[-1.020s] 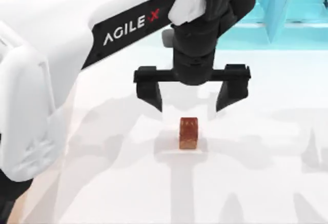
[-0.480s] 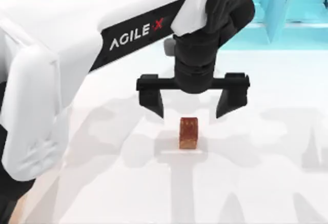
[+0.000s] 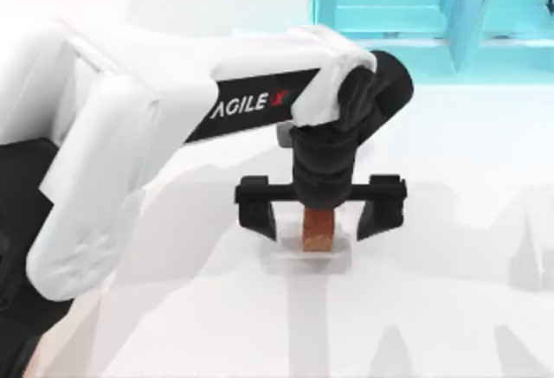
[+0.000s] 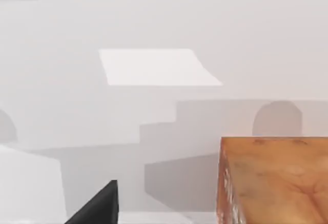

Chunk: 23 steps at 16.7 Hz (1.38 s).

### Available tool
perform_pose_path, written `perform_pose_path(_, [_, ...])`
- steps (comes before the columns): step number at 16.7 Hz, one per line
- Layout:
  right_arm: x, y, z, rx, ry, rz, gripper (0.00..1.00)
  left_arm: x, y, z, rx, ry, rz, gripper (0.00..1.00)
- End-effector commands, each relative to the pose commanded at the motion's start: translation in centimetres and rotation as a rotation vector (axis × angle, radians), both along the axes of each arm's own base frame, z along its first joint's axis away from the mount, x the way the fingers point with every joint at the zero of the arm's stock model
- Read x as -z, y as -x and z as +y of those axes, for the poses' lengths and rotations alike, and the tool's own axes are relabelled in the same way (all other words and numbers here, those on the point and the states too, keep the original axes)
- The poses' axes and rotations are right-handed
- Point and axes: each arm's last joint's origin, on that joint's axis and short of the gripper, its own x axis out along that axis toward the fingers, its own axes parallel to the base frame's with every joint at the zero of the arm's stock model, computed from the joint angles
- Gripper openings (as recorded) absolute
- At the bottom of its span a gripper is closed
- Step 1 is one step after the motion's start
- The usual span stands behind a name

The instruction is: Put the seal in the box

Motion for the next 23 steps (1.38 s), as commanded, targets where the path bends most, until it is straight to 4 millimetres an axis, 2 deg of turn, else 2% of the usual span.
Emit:
perform_pose_path(3, [0.00, 0.00, 0.00, 0.000, 0.000, 0.000, 1.00, 0.00, 0.00, 0.00, 0.000, 0.000, 0.000, 1.00])
perform_pose_path(16, [0.00, 0.00, 0.00, 0.000, 0.000, 0.000, 1.00, 0.00, 0.00, 0.00, 0.000, 0.000, 0.000, 0.02])
perform_pose_path(23, [0.00, 0.00, 0.00, 0.000, 0.000, 0.000, 1.00, 0.00, 0.00, 0.00, 0.000, 0.000, 0.000, 0.00])
